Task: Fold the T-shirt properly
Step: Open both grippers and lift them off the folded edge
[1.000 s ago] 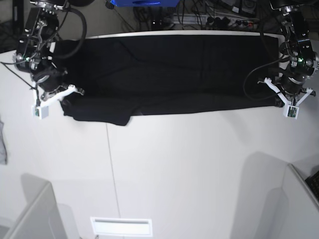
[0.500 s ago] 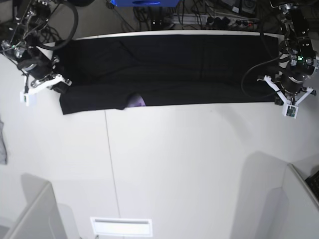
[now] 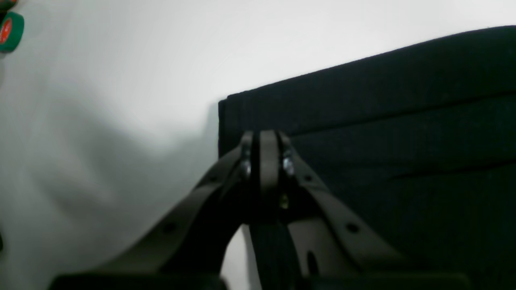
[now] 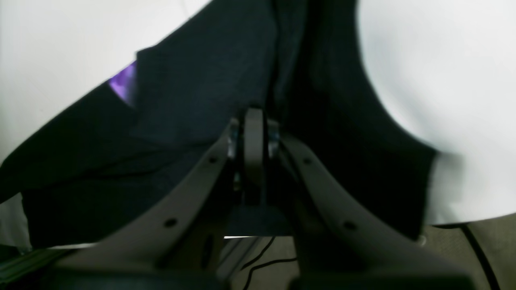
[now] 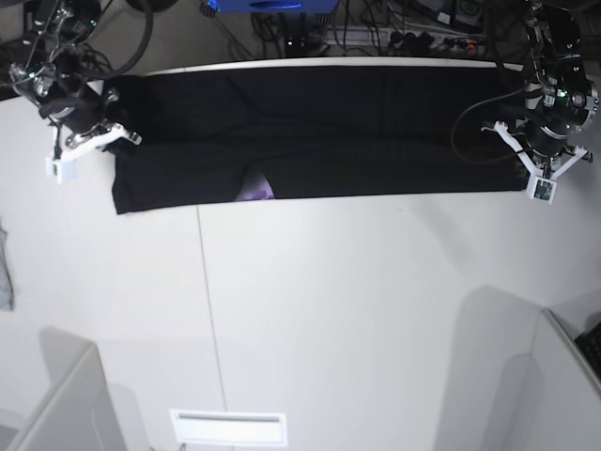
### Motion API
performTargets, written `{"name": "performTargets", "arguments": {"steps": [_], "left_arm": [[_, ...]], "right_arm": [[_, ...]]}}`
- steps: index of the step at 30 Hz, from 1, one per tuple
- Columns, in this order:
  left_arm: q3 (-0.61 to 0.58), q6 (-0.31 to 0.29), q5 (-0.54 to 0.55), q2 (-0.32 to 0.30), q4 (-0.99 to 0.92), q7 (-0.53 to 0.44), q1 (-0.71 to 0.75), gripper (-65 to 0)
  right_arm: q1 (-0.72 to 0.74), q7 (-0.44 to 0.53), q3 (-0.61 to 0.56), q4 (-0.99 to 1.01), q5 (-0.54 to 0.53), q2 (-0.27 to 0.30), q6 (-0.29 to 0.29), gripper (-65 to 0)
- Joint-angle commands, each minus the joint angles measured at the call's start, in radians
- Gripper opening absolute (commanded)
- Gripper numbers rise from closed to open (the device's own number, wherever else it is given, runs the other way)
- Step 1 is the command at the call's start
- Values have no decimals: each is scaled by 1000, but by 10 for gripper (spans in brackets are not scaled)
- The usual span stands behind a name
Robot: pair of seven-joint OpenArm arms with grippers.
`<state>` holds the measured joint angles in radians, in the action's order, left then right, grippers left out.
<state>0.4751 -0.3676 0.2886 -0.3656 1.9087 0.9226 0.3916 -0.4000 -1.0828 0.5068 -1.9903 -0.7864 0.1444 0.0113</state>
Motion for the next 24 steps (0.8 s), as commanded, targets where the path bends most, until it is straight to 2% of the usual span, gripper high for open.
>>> {"name": "performTargets", "arguments": {"steps": [1,6,24], "left_arm": [[7,5,-1,-13,13,-20,7,-650],[7,5,-1,-13,10,-20,11,-650],[7,6,-2,-43,-24,-15,22,-650]], "right_arm": [[-4,14,5,-14,-14,7,8,-650],[-14,16,5,-14,-9,-29,8,-650],[-23,16,8,-13,-8,-1,5,-650]]}}
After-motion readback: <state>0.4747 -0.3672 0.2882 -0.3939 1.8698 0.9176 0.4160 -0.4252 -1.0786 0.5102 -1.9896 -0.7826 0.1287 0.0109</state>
